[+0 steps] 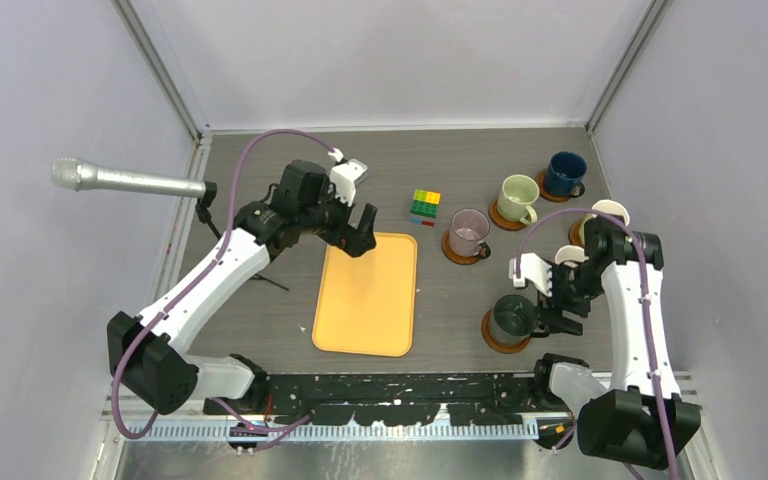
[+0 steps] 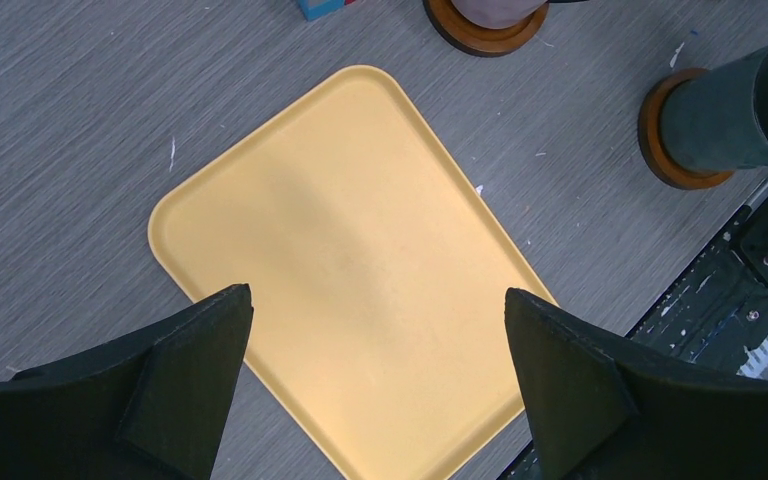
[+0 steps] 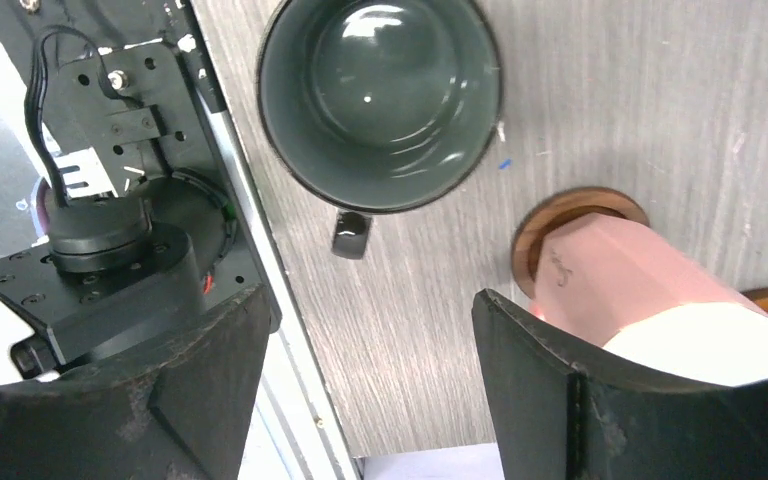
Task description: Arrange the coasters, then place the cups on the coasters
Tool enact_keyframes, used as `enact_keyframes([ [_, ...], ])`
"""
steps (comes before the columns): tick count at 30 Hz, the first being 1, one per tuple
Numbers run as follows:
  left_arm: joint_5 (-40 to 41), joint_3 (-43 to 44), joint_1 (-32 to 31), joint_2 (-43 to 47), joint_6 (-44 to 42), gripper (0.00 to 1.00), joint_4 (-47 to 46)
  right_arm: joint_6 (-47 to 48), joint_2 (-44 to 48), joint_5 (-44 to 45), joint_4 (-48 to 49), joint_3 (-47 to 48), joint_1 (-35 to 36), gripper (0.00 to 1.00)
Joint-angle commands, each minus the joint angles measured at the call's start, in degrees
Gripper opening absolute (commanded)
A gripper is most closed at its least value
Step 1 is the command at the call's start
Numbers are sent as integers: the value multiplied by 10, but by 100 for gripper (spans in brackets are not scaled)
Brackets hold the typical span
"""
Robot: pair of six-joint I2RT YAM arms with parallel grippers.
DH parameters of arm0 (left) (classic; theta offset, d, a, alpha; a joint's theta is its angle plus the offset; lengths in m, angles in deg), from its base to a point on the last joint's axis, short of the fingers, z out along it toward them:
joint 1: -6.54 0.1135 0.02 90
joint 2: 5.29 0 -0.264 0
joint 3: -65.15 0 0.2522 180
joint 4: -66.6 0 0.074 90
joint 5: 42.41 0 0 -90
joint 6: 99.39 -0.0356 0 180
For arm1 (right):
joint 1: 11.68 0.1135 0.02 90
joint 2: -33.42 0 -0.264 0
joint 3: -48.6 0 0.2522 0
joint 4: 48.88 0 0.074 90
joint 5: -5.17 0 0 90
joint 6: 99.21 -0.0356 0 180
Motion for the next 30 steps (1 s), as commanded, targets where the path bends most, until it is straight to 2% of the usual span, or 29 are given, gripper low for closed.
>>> enact_keyframes([
  [1,-18,7,-4,10,-6,100,-17,-49,-39,-16,-90,62,-3,76],
  [3,-18,6,-3,10,-5,100,-19,-78,-64,-4,-69,75,-3,68],
  [6,-15,5,-4,9,-5,100,-23,-113,-80,20,-23,71,-2,45],
  [8,-14,2,-3,10,-5,100,-25,-113,-80,30,-12,60,-2,32],
  [10,-13,0,-4,9,-4,100,-28,-104,-73,37,-12,43,-3,24],
  [13,-10,-5,-4,10,-4,100,-31,-95,-62,55,-6,5,-2,20],
  [19,-9,-3,-4,7,-4,100,-31,-110,-46,76,36,-51,-2,19],
  [26,-11,2,-3,4,-9,100,-25,-134,-40,66,49,-48,-3,15],
  [30,-12,4,-3,-1,-8,100,-26,-184,-46,86,126,-57,-2,11],
])
